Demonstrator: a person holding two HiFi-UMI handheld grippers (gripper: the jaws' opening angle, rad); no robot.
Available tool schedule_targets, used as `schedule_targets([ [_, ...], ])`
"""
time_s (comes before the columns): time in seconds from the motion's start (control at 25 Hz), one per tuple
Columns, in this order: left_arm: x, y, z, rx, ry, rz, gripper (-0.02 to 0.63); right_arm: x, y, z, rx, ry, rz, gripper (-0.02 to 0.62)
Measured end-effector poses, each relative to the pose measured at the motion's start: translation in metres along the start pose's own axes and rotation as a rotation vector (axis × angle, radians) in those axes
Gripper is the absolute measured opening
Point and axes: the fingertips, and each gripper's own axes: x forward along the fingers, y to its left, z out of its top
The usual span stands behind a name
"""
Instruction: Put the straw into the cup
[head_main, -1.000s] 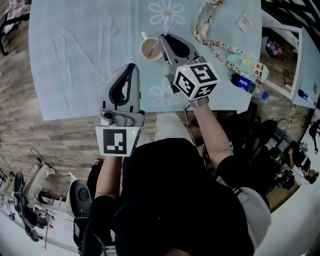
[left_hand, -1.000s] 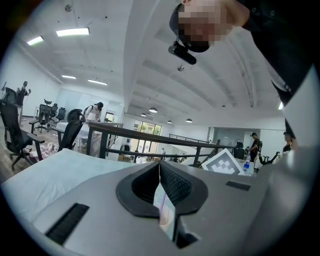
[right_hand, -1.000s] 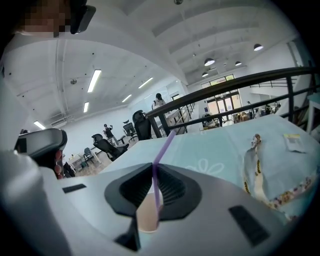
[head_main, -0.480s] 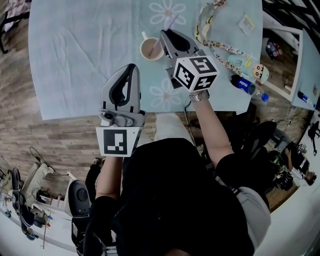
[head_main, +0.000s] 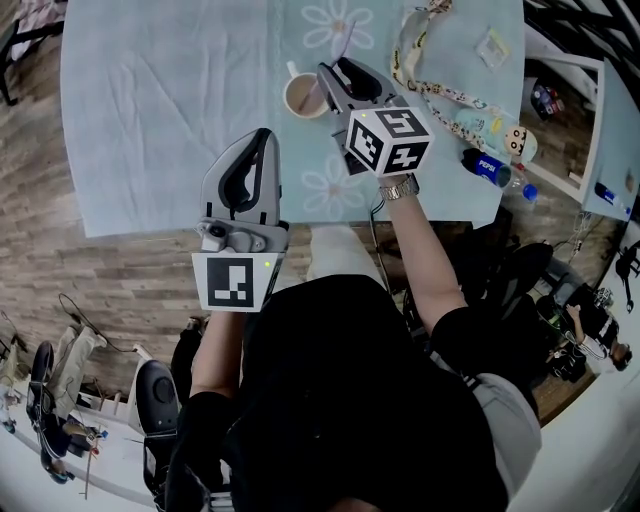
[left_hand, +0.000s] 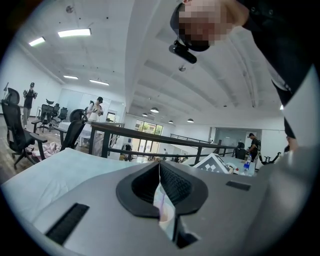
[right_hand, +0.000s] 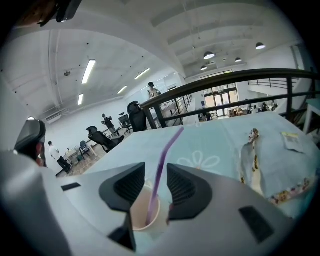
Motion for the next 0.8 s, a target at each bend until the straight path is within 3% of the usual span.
schedule_targets([
  [0.2, -0.006, -0.001, 0.003, 0.009, 0.006, -0.02, 0.015, -0.007, 0.002, -0.002, -0.005, 0.003, -0.029, 0.186],
  [0.44, -0.02, -0.006, 0.014, 0.026, -0.008, -0.054, 0.015, -0.033, 0.017, 0.007, -0.03, -0.043, -0.059, 0.192],
  [0.68, -0.032, -0.011, 0.025, 0.05, -0.028, -0.105, 0.015, -0.057, 0.042, 0.016, -0.03, -0.095, -0.059, 0.168],
  [0.8, -0.044, -0.012, 0.031, 0.055, -0.041, -0.126, 0.015, -0.072, 0.057, 0.017, -0.02, -0.117, -0.067, 0.121],
])
